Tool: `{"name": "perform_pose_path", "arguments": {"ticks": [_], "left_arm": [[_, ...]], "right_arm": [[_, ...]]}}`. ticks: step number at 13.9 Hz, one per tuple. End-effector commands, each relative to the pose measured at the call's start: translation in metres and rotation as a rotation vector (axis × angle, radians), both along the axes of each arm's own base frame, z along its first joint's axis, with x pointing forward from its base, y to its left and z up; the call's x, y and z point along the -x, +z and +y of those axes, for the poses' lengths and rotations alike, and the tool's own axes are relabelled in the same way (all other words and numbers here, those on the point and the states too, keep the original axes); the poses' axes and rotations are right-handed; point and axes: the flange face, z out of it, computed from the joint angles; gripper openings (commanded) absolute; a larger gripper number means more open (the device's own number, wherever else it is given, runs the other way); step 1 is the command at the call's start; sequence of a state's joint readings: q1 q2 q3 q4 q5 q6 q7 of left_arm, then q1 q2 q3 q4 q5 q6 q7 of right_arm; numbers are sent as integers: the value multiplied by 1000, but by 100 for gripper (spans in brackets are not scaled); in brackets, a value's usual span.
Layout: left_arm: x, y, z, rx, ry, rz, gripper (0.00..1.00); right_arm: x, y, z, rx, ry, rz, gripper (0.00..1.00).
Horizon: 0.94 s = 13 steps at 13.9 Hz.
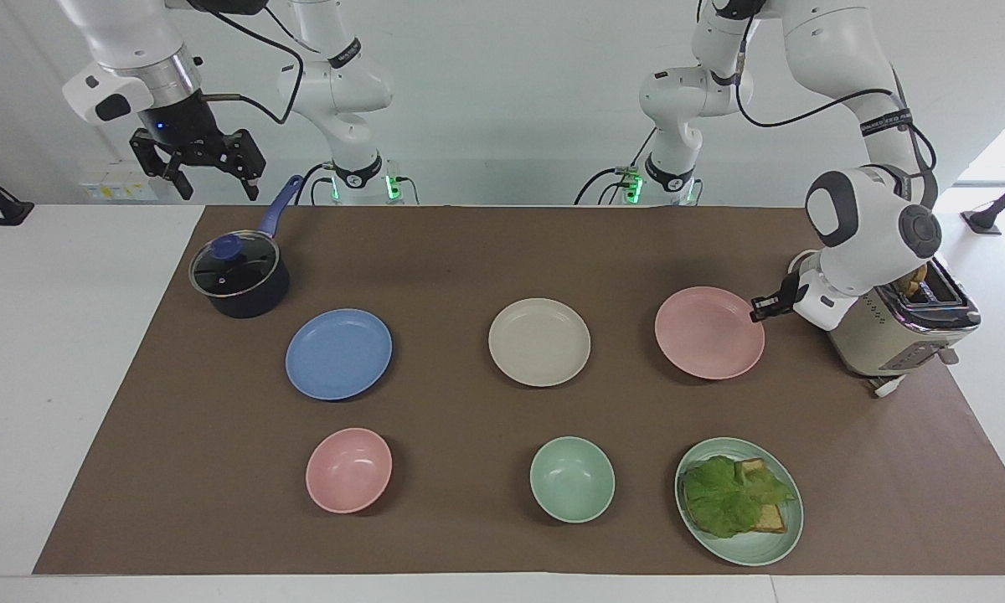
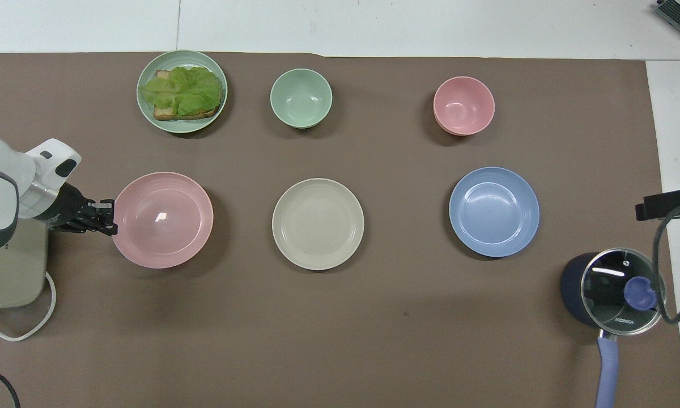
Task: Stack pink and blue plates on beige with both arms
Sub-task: 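Carry the pink plate over the beige plate and lower it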
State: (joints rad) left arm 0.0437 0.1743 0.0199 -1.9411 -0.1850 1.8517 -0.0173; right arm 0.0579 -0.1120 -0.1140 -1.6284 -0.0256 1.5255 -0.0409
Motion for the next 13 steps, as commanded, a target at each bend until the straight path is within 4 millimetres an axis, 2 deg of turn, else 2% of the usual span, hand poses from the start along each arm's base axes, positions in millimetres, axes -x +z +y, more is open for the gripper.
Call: {"name": "perform_pose_path", "arguments": {"ticks": [1,4,6,8,9,13], "left_arm": [[5,23,-23,69,13,-5,0],[7,28,-85,65,28,-4,0],[9,29,-113,66,8,-26,0],[12,31,-154,49,42,-38,0],[16,30,-178,38,64,-52,0],[32,34,-244,31,131,-98,0]], "right_arm": [[8,1,-1,-8,-10,2,100],[8,1,-1,-8,-10,3,100],[8,1,-1,-8,-10,2,100],[7,0,-1,-8,-10,4,100],[7,0,-1,-8,-10,4,100],[8,0,-4,-8,-15,4,100]]}}
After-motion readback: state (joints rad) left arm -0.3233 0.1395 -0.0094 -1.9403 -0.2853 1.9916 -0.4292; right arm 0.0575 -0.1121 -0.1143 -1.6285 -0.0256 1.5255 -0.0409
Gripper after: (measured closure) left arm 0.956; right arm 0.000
